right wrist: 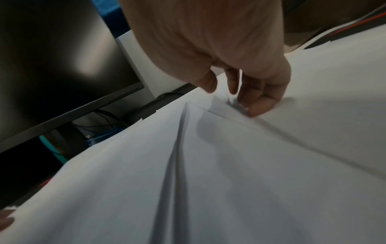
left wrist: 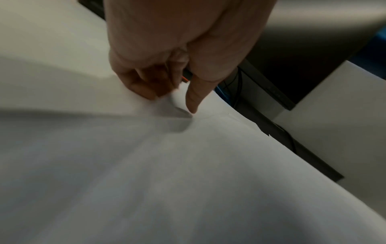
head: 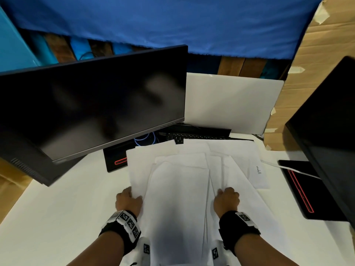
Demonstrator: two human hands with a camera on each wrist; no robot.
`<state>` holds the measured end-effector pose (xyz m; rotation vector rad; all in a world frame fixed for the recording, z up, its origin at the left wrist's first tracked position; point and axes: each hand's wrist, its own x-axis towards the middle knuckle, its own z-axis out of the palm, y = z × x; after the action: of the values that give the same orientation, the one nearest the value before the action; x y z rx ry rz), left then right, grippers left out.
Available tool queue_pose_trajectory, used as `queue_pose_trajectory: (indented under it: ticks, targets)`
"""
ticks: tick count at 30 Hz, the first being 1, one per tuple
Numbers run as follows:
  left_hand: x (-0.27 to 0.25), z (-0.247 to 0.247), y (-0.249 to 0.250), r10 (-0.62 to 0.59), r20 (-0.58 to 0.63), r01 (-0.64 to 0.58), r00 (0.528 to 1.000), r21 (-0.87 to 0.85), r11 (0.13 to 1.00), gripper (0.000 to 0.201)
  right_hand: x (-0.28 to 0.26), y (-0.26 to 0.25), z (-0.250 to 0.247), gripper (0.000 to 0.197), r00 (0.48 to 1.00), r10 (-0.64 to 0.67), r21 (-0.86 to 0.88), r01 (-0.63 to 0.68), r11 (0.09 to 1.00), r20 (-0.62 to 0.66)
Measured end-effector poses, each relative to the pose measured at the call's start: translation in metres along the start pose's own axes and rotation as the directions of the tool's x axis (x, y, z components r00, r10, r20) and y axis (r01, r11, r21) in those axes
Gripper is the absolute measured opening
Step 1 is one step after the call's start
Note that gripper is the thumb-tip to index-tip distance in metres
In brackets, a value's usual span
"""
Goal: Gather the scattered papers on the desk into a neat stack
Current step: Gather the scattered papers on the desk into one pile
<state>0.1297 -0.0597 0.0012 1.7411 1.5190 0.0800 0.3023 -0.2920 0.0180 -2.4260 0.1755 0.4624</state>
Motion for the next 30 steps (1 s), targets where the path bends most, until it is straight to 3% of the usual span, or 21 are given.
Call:
queue_pose_trajectory:
  ticks: [4,5,7,10,16,19,22,26,30]
  targets:
    - [-0.006,0.0,0.001,0.084,-0.014,-0.085,0.996,-0.161,0.983,0.011,-0.004,-0.007,0.009,0.043,0.992,-0.064,0.172,0.045,0.984,0.106]
    - [-0.009,0.0,0.002,0.092,-0.033,-0.097,0.995,-0.196,0.976,0.009,-0.005,-0.007,0.01,0.046,0.99,-0.076,0.196,0.052,0.979,0.116]
    - [-0.014,-0.003,0.002,0.132,-0.082,-0.148,0.988,-0.239,0.96,0.02,-0.005,-0.007,0.007,0.053,0.99,-0.082,0.235,0.054,0.971,0.111]
    - [-0.014,-0.009,-0.002,0.176,-0.101,-0.195,0.979,-0.219,0.956,0.028,0.001,-0.007,0.0,0.044,0.994,-0.095,0.223,0.08,0.971,0.057]
    - [-0.011,-0.005,-0.007,0.199,0.073,-0.193,0.977,-0.077,0.978,0.031,0.008,-0.009,0.003,0.034,0.979,-0.087,0.23,0.043,0.972,0.183]
    - [-0.027,0.001,0.006,0.215,0.107,-0.201,0.971,-0.127,0.971,0.013,-0.003,-0.013,0.008,0.037,0.969,-0.14,0.296,0.076,0.952,0.203]
    - [-0.043,0.012,0.017,0.253,0.225,-0.218,0.941,-0.168,0.961,0.037,-0.009,-0.014,0.017,0.04,0.942,-0.179,0.26,0.104,0.96,0.283]
    - [-0.055,0.024,0.018,0.288,0.436,-0.249,0.853,-0.146,0.958,0.052,-0.009,-0.015,0.014,0.05,0.937,-0.168,0.268,0.085,0.96,0.307]
    - [-0.049,0.023,0.009,0.327,0.531,-0.248,0.782,-0.217,0.944,0.066,-0.007,-0.011,0.01,0.062,0.924,-0.149,0.337,0.023,0.941,0.353]
